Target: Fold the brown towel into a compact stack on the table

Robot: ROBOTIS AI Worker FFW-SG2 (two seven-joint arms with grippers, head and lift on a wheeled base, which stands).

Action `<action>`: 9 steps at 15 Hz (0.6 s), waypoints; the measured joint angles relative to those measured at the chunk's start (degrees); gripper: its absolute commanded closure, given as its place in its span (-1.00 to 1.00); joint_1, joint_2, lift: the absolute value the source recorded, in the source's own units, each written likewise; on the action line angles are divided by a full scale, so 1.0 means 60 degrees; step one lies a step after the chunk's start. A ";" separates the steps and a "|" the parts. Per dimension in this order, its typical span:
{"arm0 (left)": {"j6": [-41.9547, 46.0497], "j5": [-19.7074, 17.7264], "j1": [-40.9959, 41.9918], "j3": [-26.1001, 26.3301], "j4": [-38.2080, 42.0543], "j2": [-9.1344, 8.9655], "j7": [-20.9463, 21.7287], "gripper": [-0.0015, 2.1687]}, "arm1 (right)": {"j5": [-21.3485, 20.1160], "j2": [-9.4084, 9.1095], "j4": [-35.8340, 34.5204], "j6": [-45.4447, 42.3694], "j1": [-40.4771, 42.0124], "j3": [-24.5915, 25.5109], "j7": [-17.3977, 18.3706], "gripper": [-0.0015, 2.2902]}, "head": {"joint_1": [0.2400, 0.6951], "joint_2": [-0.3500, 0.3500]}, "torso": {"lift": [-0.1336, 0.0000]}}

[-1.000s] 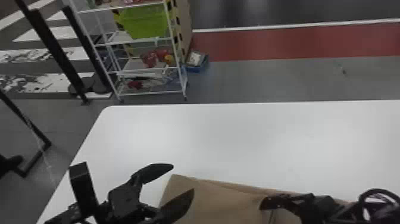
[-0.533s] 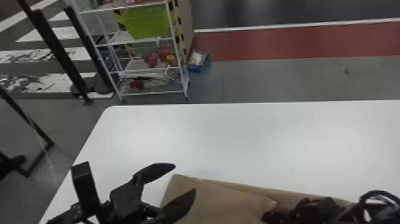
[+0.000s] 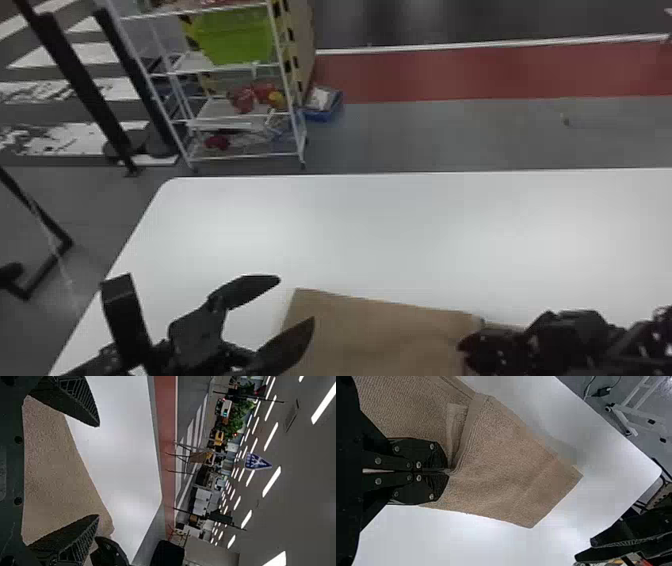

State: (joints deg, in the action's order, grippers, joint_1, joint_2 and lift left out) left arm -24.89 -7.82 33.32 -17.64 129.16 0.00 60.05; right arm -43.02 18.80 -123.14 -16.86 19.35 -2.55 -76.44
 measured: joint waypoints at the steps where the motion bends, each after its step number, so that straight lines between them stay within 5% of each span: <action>1: 0.0029 -0.0008 -0.0043 0.0002 -0.0042 0.0000 -0.0036 -0.93 | -0.0102 0.0006 0.0160 -0.0068 0.0078 0.0046 0.0015 0.49 | 1.00 0.31 | -0.78; 4: 0.0272 -0.0023 -0.0403 0.0050 -0.0391 0.0000 -0.0407 -0.93 | -0.0300 -0.0076 0.0615 -0.0378 0.0125 -0.0016 0.0125 0.49 | 1.00 0.30 | -0.78; 9: 0.0549 0.0000 -0.1147 -0.0092 -0.1293 0.0000 -0.0782 -0.93 | 0.0817 0.0093 -0.1003 -0.0205 0.0713 0.1279 -0.0253 0.49 | 1.00 0.29 | -0.78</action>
State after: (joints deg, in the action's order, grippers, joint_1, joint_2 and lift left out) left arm -21.59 -7.82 26.44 -18.19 121.41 0.00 55.36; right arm -38.12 19.35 -129.16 -18.10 23.63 5.12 -77.96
